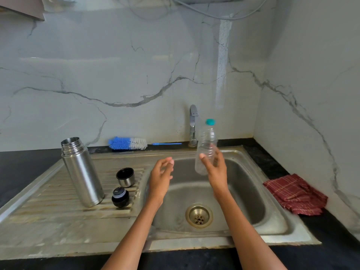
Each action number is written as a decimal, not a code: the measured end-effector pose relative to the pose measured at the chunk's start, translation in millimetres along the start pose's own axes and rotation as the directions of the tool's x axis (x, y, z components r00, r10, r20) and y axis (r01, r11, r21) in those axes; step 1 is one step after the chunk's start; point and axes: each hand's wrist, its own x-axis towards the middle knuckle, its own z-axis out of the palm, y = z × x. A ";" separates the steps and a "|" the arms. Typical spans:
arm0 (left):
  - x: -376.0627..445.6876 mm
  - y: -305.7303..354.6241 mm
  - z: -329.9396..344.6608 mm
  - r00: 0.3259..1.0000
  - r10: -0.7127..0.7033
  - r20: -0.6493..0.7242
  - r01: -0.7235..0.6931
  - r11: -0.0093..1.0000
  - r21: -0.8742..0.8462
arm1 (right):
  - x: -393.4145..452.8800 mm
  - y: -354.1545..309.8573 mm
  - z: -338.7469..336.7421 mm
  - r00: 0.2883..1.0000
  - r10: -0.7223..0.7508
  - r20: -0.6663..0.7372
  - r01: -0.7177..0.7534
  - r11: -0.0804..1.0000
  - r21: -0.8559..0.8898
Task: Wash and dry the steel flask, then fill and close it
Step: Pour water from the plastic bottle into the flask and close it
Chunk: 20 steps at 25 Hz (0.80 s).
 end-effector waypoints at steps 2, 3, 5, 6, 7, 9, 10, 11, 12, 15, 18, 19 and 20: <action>-2.1 -4.4 1.7 0.997 0.051 0.050 -0.058 0.988 0.146 | 7.2 -10.1 -12.1 0.987 -0.012 -0.161 0.038 0.987 0.159; -2.5 -5.5 2.9 0.993 0.094 0.075 -0.108 0.973 0.202 | 17.1 -8.9 -18.5 0.979 0.008 -0.206 0.029 0.984 0.175; -5.8 -3.7 6.2 0.972 0.198 0.129 -0.226 0.936 0.269 | 42.9 0.5 -29.1 0.972 0.094 -0.214 -0.070 0.991 0.116; -7.0 -3.6 8.4 0.959 0.242 0.149 -0.276 0.916 0.291 | 59.1 8.9 -35.0 0.971 0.126 -0.203 -0.120 0.992 0.042; -7.1 -4.0 10.4 0.949 0.270 0.163 -0.309 0.899 0.310 | 74.9 15.3 -39.8 0.972 0.142 -0.187 -0.150 0.988 -0.030; -3.0 -7.4 12.2 0.946 0.276 0.171 -0.321 0.874 0.364 | 103.2 21.6 -45.9 0.975 0.148 -0.167 -0.168 0.979 -0.111; 1.7 -11.4 13.4 0.951 0.261 0.168 -0.308 0.860 0.408 | 115.9 18.8 -46.7 0.976 0.139 -0.165 -0.159 0.980 -0.117; 5.9 -14.6 14.5 0.958 0.238 0.159 -0.285 0.844 0.454 | 128.0 14.2 -45.5 0.978 0.123 -0.167 -0.143 0.983 -0.113; 9.6 -17.6 15.6 0.965 0.211 0.155 -0.261 0.823 0.505 | 141.1 11.9 -44.3 0.981 0.099 -0.168 -0.120 0.986 -0.119; 15.9 -24.2 19.7 0.961 0.165 0.220 -0.268 0.748 0.607 | 180.0 12.8 -36.3 0.981 0.050 -0.189 -0.096 0.964 -0.246; 15.7 -28.2 20.2 0.949 0.156 0.273 -0.299 0.714 0.633 | 212.9 21.7 -29.5 0.982 0.051 -0.183 -0.118 0.917 -0.381; 15.9 -28.8 19.6 0.952 0.148 0.268 -0.291 0.710 0.642 | 221.0 22.5 -27.3 0.982 0.048 -0.180 -0.121 0.897 -0.424; 16.2 -29.4 19.0 0.955 0.141 0.262 -0.283 0.703 0.652 | 227.9 23.4 -24.8 0.984 0.052 -0.171 -0.127 0.874 -0.470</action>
